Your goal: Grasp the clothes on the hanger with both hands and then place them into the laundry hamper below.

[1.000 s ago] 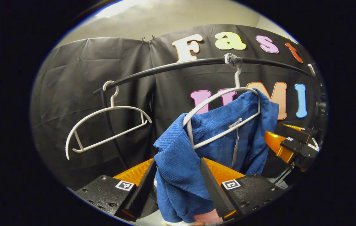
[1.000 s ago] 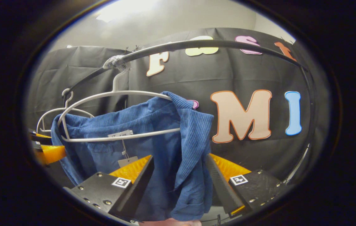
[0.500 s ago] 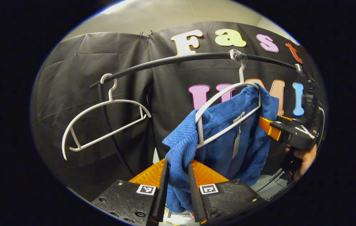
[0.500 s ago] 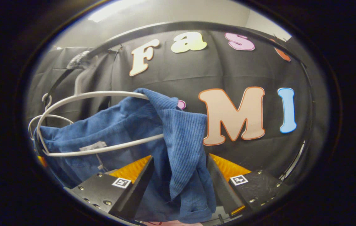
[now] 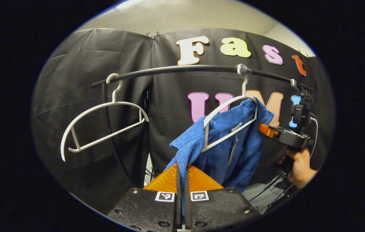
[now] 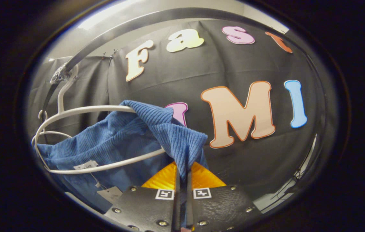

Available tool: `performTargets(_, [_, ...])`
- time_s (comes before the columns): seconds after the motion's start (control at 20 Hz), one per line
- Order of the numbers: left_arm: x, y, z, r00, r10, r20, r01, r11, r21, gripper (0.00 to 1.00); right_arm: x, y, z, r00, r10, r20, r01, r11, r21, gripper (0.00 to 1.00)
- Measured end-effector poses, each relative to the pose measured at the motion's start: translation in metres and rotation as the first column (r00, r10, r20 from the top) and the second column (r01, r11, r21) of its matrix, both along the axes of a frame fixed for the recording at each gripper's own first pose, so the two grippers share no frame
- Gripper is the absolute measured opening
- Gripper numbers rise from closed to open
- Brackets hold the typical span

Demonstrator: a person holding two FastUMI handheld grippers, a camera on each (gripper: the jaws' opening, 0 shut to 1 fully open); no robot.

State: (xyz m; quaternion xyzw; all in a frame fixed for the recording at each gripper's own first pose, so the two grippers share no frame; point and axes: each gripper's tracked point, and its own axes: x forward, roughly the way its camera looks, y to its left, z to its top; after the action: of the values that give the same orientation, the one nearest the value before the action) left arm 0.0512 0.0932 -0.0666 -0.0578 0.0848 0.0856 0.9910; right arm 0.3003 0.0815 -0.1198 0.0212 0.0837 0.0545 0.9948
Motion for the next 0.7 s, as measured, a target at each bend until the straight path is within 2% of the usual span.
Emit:
performTargets(0.05, [0.0, 0.001, 0.002, 1.0, -0.012, 0.004, 0.012, 1.0, -0.002, 0.03, -0.001, -0.002, 0.006, 0.999, -0.022, 0.024, 0.022, 1.0, -0.005, 0.07])
performTargets(0.1, [-0.002, -0.001, 0.005, 0.999, -0.032, 0.006, 0.032, 0.999, -0.009, 0.03, -0.006, -0.004, 0.013, 0.999, -0.024, 0.042, 0.024, 1.0, -0.009, 0.01])
performTargets(0.2, [-0.011, 0.001, 0.012, 0.997, -0.07, 0.023, 0.07, 0.997, -0.02, 0.0, -0.005, -0.007, 0.016, 0.998, -0.028, 0.051, 0.029, 0.999, -0.025, 0.0])
performTargets(0.25, [-0.013, 0.003, 0.019, 0.995, -0.089, 0.04, 0.089, 0.996, -0.016, 0.03, -0.005, -0.011, 0.02, 0.997, -0.04, 0.058, 0.042, 0.999, -0.031, 0.01])
performTargets(0.35, [-0.018, 0.009, 0.041, 0.987, -0.112, 0.118, 0.11, 0.994, 0.025, 0.02, -0.001, -0.023, 0.031, 0.994, -0.077, 0.082, 0.078, 0.997, -0.019, 0.01])
performTargets(0.45, [-0.021, 0.015, 0.054, 0.98, -0.133, 0.145, 0.122, 0.989, 0.083, 0.01, 0.001, -0.027, 0.039, 0.991, -0.098, 0.095, 0.098, 0.995, 0.005, 0.01])
performTargets(0.5, [-0.02, 0.017, 0.054, 0.979, -0.138, 0.149, 0.127, 0.988, 0.085, 0.02, 0.004, -0.029, 0.043, 0.99, -0.102, 0.101, 0.102, 0.995, 0.005, 0.03])
performTargets(0.7, [-0.015, 0.017, 0.061, 0.97, -0.178, 0.162, 0.187, 0.982, -0.038, 0.0, 0.017, -0.027, 0.041, 0.988, -0.108, 0.114, 0.112, 0.993, -0.031, 0.0])
